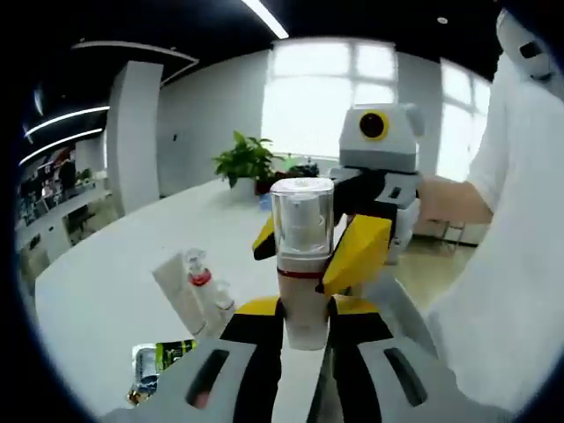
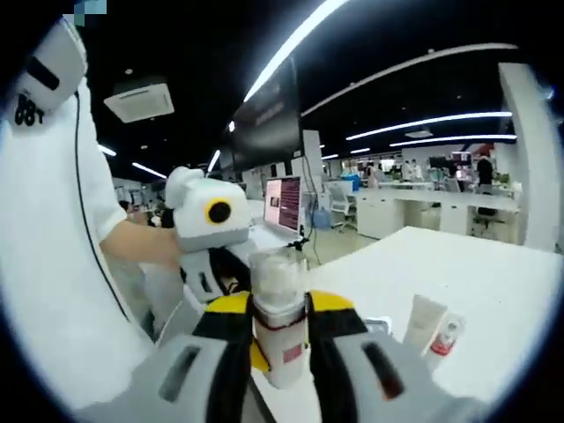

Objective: Arrange the skincare products in the storage area until every visible bottle or jar stands upright without overlapping.

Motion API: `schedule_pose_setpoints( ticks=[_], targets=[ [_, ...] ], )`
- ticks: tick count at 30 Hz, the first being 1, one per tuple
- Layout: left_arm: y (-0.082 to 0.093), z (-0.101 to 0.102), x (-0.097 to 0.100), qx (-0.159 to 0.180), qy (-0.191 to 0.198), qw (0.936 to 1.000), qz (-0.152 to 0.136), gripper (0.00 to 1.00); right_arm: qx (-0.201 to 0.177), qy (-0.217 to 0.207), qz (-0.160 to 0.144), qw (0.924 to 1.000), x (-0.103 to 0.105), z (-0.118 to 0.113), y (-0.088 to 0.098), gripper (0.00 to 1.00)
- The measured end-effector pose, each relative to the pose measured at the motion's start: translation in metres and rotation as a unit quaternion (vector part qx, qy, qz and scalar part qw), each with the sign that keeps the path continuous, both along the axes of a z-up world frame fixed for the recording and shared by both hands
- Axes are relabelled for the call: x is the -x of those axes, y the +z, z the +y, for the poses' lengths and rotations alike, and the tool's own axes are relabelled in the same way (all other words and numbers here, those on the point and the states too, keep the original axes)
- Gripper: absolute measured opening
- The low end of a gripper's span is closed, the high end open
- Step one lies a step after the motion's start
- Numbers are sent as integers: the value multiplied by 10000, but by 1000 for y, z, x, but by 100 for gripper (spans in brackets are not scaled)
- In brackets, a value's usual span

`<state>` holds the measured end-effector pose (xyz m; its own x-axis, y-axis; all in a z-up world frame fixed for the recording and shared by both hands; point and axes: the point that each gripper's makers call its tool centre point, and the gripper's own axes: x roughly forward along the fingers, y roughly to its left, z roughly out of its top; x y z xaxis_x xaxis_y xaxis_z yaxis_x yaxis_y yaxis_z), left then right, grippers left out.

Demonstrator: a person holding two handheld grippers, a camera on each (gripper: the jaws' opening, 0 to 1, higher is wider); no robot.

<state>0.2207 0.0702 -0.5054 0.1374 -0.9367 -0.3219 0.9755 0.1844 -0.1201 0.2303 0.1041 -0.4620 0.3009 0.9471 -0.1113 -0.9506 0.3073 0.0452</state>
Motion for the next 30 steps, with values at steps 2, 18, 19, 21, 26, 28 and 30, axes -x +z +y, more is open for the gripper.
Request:
schedule_pose_setpoints(
  ticks=[2,18,19,21,26,28,30],
  targets=[
    [7,-1,6,100,-259,9996,-47,17,243,282,-83,9993,12,2,-4,23],
    [17,-9,-29,205,576,9978,-262,20,292,-1438,-199,9890,-27,-12,4,21],
    [17,-11,-35,186,807,9958,-384,20,361,-1677,-257,9848,-32,-13,5,21],
    [17,-13,-43,163,1226,9903,-628,21,370,-2064,-234,9775,-40,-15,5,21],
    [13,-10,-57,145,2276,9711,-697,21,-12,-2874,-53,9578,-52,-19,8,21],
    [12,-9,-59,188,2527,9646,-736,21,-51,-2905,41,9569,-49,-16,4,21],
    [10,-6,-59,165,2775,9572,-807,20,-113,-2972,122,9547,-48,-15,2,21]
  ],
)
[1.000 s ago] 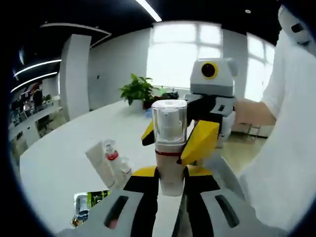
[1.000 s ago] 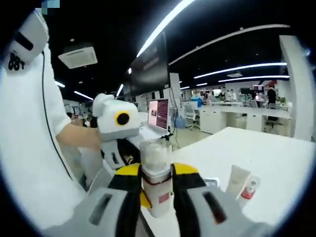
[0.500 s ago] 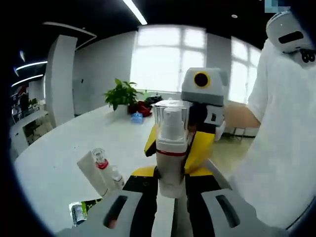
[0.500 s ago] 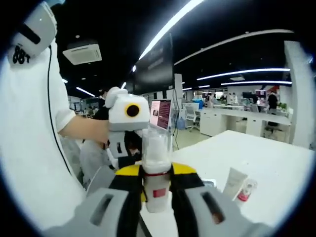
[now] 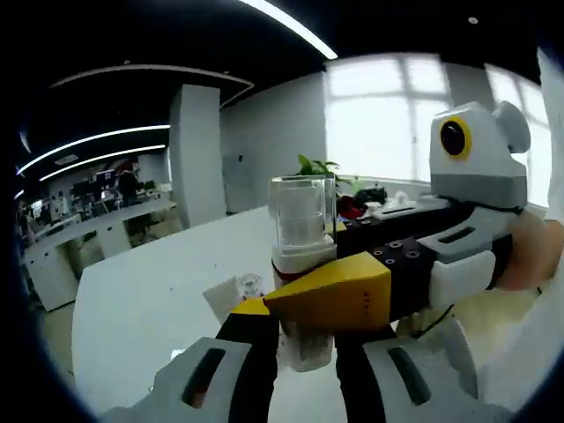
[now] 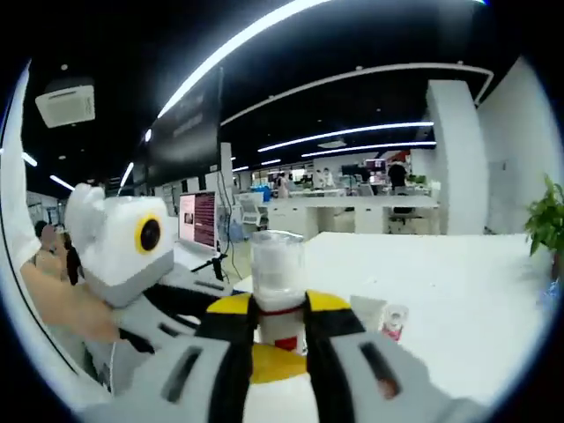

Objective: Arrange the skincare products in the storage area until every visible bottle or jar stands upright without overlapping.

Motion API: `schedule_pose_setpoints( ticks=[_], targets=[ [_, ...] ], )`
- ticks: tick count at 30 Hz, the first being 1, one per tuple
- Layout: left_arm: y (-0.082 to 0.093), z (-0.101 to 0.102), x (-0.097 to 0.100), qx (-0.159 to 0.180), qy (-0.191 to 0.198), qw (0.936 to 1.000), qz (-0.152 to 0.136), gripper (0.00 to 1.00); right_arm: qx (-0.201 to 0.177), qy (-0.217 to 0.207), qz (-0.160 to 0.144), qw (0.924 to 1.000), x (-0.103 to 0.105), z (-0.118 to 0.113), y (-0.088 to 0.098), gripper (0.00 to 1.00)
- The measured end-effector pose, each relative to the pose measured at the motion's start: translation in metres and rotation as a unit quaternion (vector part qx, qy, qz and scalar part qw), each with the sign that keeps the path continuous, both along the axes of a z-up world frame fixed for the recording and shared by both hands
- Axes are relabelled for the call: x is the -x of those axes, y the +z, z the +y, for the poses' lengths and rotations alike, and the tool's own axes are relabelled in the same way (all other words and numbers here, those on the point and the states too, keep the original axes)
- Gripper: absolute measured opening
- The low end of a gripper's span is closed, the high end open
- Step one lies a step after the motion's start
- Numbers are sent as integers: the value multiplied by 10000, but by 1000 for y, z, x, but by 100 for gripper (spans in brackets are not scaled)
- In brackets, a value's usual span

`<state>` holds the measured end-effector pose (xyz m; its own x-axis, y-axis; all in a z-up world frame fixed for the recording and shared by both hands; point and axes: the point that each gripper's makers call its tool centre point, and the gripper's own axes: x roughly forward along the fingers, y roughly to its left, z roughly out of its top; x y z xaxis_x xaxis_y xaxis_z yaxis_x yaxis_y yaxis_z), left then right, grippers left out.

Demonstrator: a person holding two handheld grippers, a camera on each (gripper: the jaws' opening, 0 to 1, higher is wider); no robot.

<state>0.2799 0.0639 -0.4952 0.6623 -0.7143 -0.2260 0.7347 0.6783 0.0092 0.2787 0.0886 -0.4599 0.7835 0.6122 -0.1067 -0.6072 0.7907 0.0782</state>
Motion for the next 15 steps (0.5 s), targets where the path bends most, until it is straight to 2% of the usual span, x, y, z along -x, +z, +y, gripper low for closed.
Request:
schedule_pose_setpoints(
  ticks=[4,8,10,11,12,13,15],
  targets=[
    [-9,2,2,-49,182,9998,93,20,73,52,83,9999,2,2,-7,21],
    [-15,4,6,-31,-101,9996,251,19,92,308,122,9994,6,3,-11,21],
    [-15,1,11,53,-469,9982,370,19,134,676,23,9976,10,7,-8,21],
    [-13,-2,15,201,-703,9964,439,19,78,845,-47,9964,12,6,-4,21],
    [-13,-5,19,331,-911,9939,532,19,55,1005,-75,9949,14,7,-2,21],
    [-15,-8,28,384,-1316,9878,734,19,66,1251,-57,9921,18,8,-2,22],
    [-17,-7,32,300,-1541,9852,681,19,112,1544,-91,9879,23,9,-2,23]
  ],
)
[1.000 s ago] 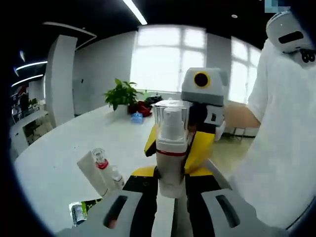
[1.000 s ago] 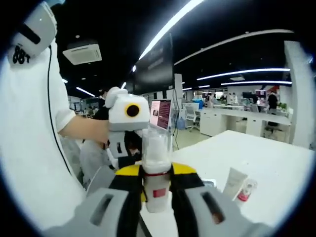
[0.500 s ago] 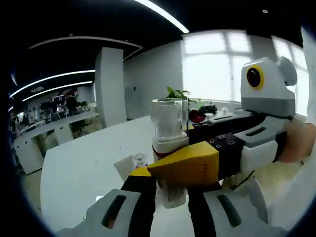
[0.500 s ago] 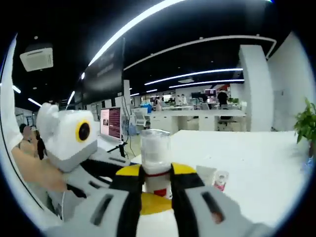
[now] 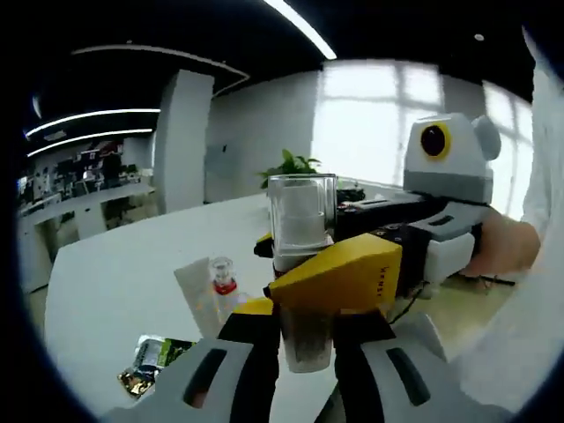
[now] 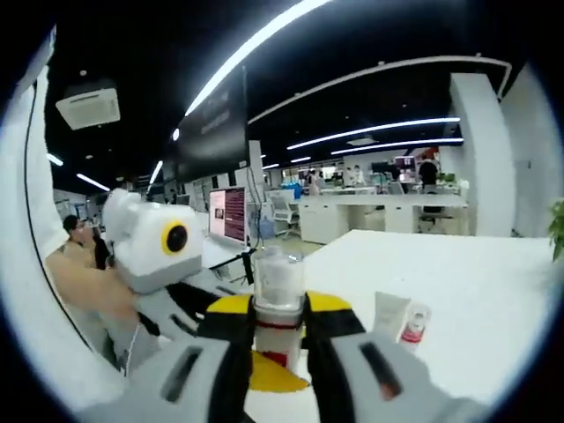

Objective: Arrange the skincare products in the storage area until every visible bottle or jar stands upright without overlapping.

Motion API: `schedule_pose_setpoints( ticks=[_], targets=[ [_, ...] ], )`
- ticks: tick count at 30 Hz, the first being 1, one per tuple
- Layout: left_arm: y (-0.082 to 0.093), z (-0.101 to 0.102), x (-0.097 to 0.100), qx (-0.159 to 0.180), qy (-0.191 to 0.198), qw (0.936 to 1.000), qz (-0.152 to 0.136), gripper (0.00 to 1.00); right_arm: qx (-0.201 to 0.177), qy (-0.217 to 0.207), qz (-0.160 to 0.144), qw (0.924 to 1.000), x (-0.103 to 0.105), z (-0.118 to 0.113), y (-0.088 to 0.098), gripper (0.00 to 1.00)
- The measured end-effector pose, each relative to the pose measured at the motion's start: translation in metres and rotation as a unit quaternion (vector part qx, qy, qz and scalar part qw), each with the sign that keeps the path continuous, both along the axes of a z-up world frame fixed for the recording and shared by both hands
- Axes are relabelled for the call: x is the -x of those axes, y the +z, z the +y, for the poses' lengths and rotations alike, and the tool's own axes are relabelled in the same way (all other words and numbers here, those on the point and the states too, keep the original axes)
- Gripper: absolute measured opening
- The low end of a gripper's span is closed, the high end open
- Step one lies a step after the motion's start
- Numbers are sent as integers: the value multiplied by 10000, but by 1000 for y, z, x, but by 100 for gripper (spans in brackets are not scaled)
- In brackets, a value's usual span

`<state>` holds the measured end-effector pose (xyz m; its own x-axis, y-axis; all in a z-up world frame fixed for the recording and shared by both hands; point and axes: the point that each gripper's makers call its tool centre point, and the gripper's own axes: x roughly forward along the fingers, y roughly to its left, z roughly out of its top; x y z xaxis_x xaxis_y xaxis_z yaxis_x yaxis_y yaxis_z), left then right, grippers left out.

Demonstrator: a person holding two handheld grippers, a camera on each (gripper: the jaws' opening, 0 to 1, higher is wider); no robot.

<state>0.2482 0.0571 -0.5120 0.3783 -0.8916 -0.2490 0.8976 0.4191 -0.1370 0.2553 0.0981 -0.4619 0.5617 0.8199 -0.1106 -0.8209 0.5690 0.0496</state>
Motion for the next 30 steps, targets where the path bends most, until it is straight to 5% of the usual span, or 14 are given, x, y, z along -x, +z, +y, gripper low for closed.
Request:
schedule_pose_setpoints(
  ticks=[5,8,11,20,30],
  targets=[
    [4,-3,23,163,-1011,9944,245,19,-413,817,86,9958,18,3,11,24],
    [3,-2,27,119,-1340,9906,245,19,-336,978,100,9946,19,3,10,24],
    [0,-4,25,-16,-1408,9898,211,19,-116,1060,-4,9943,19,4,7,24],
    [0,-9,22,-77,-1567,9875,157,19,-346,933,-52,9950,13,1,14,22],
    [-19,0,4,-876,-1307,9874,-135,22,-4,529,-232,9983,3,-3,5,22]
  ],
)
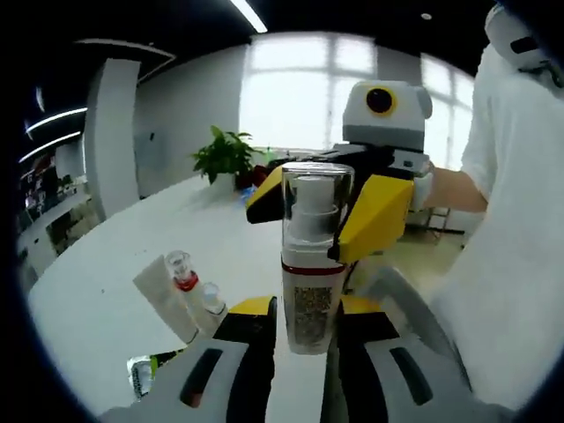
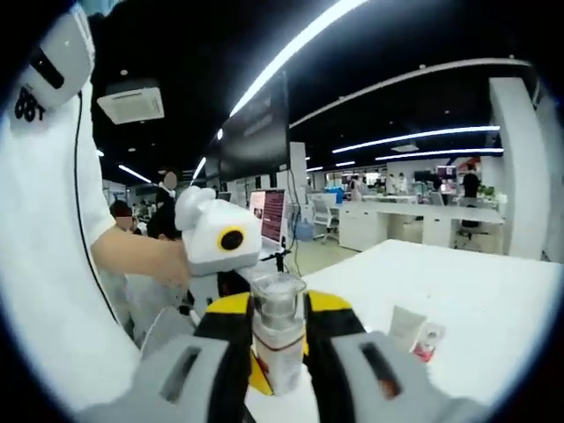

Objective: Arrange the skincare products in the storage area until every visible bottle or jar stands upright without overlapping.

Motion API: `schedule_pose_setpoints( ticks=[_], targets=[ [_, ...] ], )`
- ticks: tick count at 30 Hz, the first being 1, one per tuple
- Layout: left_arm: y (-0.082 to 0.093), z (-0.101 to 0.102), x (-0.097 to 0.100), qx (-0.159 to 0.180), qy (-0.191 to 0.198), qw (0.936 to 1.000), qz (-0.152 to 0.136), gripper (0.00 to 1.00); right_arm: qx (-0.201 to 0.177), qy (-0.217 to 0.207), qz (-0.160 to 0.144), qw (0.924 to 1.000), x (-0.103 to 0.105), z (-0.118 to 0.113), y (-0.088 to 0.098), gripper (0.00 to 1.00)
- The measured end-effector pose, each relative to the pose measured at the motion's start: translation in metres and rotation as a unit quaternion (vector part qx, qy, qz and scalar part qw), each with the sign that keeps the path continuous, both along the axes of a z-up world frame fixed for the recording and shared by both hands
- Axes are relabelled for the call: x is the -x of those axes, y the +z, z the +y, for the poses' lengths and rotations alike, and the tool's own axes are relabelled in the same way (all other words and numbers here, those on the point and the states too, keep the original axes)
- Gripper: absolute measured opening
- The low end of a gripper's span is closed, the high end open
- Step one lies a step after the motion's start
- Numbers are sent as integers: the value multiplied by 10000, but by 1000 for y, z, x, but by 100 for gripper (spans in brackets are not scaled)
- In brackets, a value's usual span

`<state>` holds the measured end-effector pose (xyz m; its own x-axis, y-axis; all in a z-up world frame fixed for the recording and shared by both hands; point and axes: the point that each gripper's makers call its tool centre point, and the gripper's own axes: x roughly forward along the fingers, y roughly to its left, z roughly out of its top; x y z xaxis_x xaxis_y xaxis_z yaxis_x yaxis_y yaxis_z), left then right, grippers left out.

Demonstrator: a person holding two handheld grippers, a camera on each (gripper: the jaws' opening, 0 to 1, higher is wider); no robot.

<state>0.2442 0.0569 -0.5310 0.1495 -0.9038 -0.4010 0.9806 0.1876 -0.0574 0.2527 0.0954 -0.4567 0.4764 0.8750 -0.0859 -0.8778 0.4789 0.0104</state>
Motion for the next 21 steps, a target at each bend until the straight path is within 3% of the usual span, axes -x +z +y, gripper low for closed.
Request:
schedule_pose_setpoints(
  ticks=[12,21],
  targets=[
    [-18,4,-8,-513,-111,9985,-169,21,234,-171,-18,9996,-10,-1,-13,22],
    [-32,2,-14,-668,-169,9976,-10,19,544,-298,-20,9981,-17,0,-27,22]
  ],
)
